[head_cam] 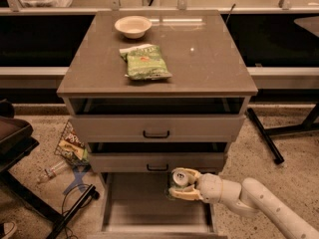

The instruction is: Place green can into bottom drawer

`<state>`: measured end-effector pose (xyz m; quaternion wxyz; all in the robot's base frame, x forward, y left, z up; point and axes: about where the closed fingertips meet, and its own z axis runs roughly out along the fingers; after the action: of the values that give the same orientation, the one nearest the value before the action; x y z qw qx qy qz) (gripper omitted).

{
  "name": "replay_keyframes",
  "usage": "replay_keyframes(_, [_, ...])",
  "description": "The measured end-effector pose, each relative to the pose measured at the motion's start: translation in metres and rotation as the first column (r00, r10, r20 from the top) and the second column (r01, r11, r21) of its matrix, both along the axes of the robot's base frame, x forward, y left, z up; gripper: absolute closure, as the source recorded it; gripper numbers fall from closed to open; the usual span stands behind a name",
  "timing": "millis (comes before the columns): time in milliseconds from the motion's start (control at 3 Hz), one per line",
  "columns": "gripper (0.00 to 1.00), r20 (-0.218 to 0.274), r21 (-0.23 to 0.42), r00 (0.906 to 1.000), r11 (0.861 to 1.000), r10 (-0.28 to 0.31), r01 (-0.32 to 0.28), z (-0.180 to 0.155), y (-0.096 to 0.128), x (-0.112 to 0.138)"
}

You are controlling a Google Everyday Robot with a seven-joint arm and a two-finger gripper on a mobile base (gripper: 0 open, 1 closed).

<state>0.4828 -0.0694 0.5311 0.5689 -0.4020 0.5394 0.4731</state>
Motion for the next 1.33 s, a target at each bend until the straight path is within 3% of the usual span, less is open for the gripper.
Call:
replay_keyframes(333, [1.00, -0.007, 0.019, 0.9999, 1.000, 0.013, -0.013, -0.011, 0.020, -0.002])
replay_keyframes(1000, [1.00, -0.003, 0.064, 0.9943, 0.992, 0.107, -0.106, -0.100, 0.113, 0.009])
replay_keyframes(1333, [1.00, -0.006, 0.028, 0.9876, 0.987, 0.157, -0.157, -0.154, 0.158, 0.018])
